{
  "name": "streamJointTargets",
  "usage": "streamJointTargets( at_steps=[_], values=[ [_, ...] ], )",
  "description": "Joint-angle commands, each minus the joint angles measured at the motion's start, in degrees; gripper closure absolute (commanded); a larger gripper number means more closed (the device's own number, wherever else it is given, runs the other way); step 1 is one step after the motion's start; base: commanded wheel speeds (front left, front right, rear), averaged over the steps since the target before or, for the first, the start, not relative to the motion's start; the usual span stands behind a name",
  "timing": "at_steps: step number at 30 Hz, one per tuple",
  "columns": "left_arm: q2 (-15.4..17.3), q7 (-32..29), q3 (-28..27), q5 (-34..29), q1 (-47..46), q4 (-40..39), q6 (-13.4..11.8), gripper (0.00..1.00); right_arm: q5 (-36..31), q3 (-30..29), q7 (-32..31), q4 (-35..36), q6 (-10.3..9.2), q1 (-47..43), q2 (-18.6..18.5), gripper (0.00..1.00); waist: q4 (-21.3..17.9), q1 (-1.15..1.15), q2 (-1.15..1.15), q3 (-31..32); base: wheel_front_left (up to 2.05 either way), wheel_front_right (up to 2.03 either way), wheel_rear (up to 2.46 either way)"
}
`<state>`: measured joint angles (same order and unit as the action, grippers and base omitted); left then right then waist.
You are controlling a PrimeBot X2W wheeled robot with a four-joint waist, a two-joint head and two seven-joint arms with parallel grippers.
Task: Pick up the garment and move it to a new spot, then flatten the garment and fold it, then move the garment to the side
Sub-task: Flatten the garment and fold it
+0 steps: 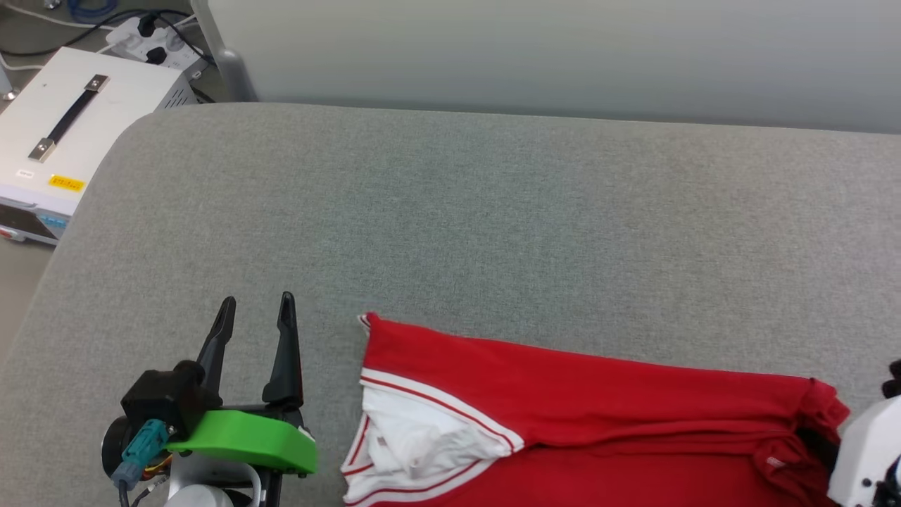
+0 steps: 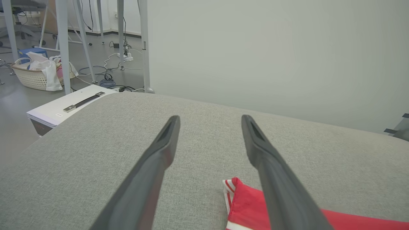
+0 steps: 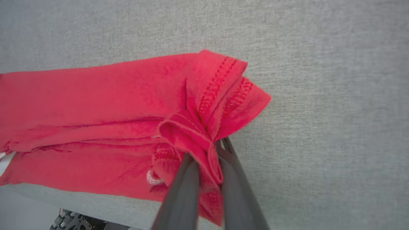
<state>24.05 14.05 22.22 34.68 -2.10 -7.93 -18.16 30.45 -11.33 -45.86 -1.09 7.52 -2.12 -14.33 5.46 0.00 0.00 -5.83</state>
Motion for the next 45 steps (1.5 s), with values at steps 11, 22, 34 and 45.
streamJointTargets(
  at_steps=[11,22,34,45],
  values=[
    [1.00,-0.96,1.19,-1.19,1.45,-0.34,-0.67,0.00,5.45,-11.49,-6.50,0.94,-0.03,0.49,1.11,1.00,-1.23,0.00,0.00,2.52,0.00,0.00,0.00],
    [0.81,-1.09,2.62,-2.11,0.09,-0.17,-0.36,0.00,37.13,-11.54,-22.63,-0.18,-0.03,2.71,11.39,1.00,0.30,0.00,0.00,2.78,0.00,0.00,0.00],
    [-1.45,-0.47,4.03,-2.40,-3.71,0.88,1.27,0.00,55.11,12.30,-11.07,-3.90,-0.03,6.30,11.44,1.00,4.27,0.00,0.00,-0.91,0.00,0.00,0.00],
    [-4.26,0.59,3.60,-2.80,-7.27,3.80,3.53,0.00,50.46,22.46,-1.89,-9.86,-0.03,12.77,11.45,1.00,7.42,0.00,0.00,-5.33,0.00,0.00,0.00]
  ],
)
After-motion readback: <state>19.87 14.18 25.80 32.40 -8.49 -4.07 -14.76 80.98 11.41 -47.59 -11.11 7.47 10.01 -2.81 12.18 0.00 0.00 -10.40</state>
